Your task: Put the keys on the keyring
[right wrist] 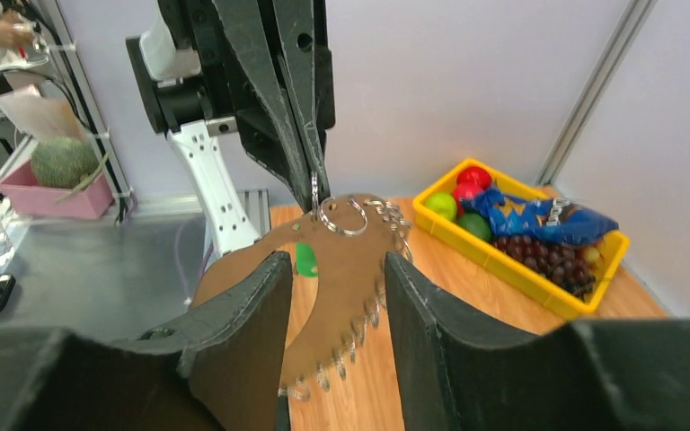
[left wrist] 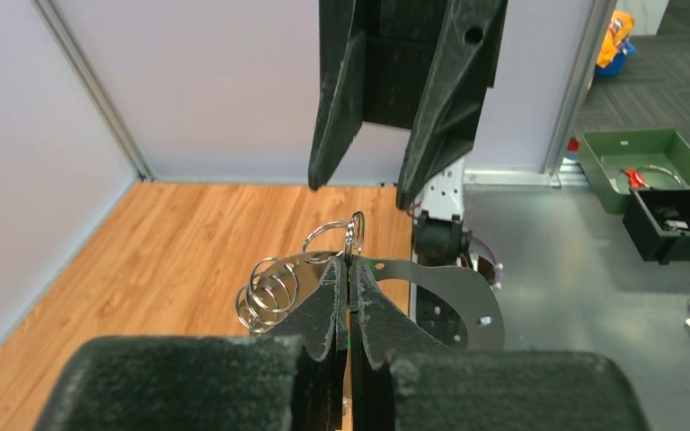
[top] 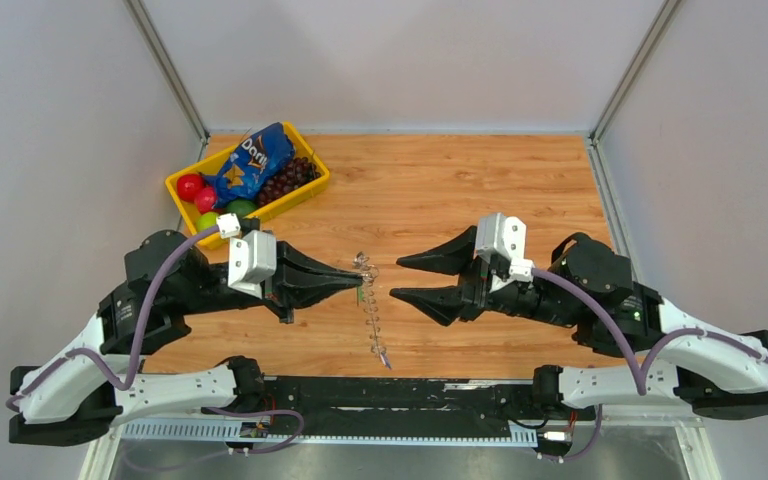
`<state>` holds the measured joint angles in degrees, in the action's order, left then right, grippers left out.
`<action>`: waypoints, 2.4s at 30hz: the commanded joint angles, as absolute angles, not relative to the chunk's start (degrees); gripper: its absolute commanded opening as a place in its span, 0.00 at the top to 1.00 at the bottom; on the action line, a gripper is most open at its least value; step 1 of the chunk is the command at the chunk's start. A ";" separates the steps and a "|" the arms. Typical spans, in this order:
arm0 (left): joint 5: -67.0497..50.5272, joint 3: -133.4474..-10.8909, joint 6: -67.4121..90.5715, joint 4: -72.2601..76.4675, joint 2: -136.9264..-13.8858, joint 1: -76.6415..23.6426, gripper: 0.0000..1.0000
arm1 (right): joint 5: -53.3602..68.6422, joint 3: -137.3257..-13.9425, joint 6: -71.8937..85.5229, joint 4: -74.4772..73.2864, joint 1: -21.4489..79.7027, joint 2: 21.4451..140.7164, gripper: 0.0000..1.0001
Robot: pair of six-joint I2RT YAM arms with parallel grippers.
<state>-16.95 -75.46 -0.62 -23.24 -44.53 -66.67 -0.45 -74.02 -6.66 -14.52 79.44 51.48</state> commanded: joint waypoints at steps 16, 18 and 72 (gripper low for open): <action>-21.30 -80.77 0.77 -47.92 -50.59 -66.62 1.00 | 6.51 -87.11 -10.13 -43.55 79.56 61.26 0.55; -21.57 -80.11 0.76 -48.25 -50.25 -66.60 1.00 | 7.19 -87.18 -10.76 -43.81 79.59 62.13 0.57; -17.98 -75.84 0.46 -42.48 -43.74 -66.62 0.75 | 8.80 -80.00 -9.05 -30.63 79.54 62.68 1.00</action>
